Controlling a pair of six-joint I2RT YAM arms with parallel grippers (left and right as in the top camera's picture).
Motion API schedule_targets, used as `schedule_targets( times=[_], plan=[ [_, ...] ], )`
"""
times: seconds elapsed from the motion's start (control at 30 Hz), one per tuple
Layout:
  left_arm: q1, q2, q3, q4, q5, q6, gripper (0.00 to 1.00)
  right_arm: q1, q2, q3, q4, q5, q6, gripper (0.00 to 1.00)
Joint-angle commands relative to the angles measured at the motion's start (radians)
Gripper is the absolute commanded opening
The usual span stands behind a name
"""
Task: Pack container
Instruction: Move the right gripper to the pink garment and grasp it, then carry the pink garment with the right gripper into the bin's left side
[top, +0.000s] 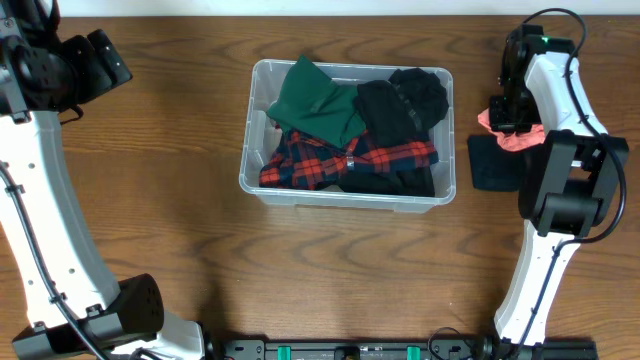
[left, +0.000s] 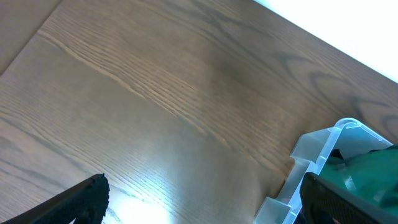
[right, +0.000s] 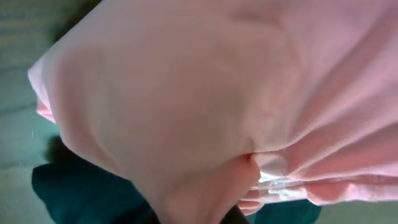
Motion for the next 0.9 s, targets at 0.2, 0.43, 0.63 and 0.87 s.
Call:
schedule_targets(
  times=[0.2,0.43,0.63,0.87],
  plan=[
    [0.003,0.004,-0.002,0.0,-0.005,-0.005,0.98,0.01,-0.194,0.129,-0.095,-0.086,0.033,0.01],
    [0.003,0.004,-0.002,0.0,-0.005,-0.005,0.98,0.014,-0.406,0.137,-0.122,-0.145,0.046,0.01],
    [0.003,0.004,-0.002,0.0,-0.005,-0.005,0.98,0.092,-0.537,0.137,-0.172,-0.168,0.048,0.01],
    [0.003,0.004,-0.002,0.0,-0.005,-0.005,0.98,0.344,-0.594,0.137,-0.142,-0.168,-0.048,0.01]
  ],
)
